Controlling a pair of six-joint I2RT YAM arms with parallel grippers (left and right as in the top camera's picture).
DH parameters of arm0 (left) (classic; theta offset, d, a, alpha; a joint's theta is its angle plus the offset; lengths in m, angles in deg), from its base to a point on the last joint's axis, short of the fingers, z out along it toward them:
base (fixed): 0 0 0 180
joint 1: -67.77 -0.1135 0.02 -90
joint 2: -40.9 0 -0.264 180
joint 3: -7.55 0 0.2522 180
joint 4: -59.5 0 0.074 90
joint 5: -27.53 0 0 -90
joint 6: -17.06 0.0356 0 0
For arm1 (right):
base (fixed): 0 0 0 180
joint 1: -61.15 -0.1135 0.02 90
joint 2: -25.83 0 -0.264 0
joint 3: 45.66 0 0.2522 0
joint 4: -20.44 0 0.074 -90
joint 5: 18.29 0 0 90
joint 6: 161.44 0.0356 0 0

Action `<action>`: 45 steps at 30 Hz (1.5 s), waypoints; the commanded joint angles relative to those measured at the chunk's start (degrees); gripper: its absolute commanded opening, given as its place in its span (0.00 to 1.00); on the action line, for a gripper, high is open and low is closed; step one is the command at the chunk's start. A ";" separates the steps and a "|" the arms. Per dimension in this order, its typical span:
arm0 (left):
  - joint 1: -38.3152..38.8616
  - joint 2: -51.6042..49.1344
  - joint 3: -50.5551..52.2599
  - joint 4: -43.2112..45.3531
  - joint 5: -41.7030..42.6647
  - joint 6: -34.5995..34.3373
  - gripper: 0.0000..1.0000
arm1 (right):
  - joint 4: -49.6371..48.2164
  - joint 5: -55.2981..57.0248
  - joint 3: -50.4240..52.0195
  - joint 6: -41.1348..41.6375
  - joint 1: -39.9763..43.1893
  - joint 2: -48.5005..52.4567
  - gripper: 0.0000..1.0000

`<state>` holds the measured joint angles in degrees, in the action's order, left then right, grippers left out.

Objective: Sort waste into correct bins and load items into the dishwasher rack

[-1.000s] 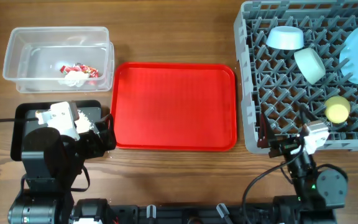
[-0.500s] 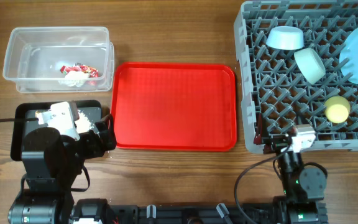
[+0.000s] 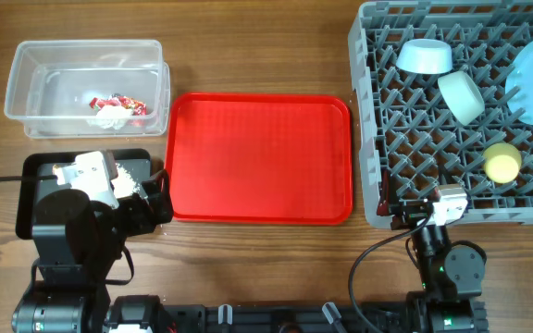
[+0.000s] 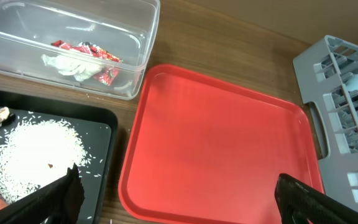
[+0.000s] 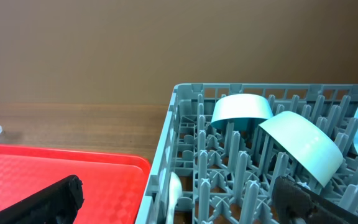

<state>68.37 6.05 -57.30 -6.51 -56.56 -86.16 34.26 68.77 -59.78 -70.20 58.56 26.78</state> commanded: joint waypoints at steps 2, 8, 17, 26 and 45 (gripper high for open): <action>-0.11 0.20 0.13 0.15 0.50 -0.72 1.00 | -0.15 -0.24 0.07 0.39 -0.35 -0.15 1.00; -0.11 0.20 0.13 0.15 0.50 -0.72 1.00 | -0.15 -0.24 0.07 0.39 -0.35 -0.15 1.00; -0.11 0.20 0.13 0.15 0.50 -0.72 1.00 | -0.15 -0.24 0.07 0.39 -0.35 -0.15 1.00; -0.24 5.77 1.55 -0.13 -2.40 -0.68 1.00 | -0.13 -0.24 0.07 0.39 -0.35 -0.15 1.00; -2.82 34.69 46.42 48.54 -2.71 1.92 1.00 | -0.15 -0.24 0.07 0.39 -0.35 -0.15 1.00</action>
<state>66.05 39.25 -16.30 34.58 -58.33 -86.51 34.26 68.77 -59.78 -70.20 58.56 26.78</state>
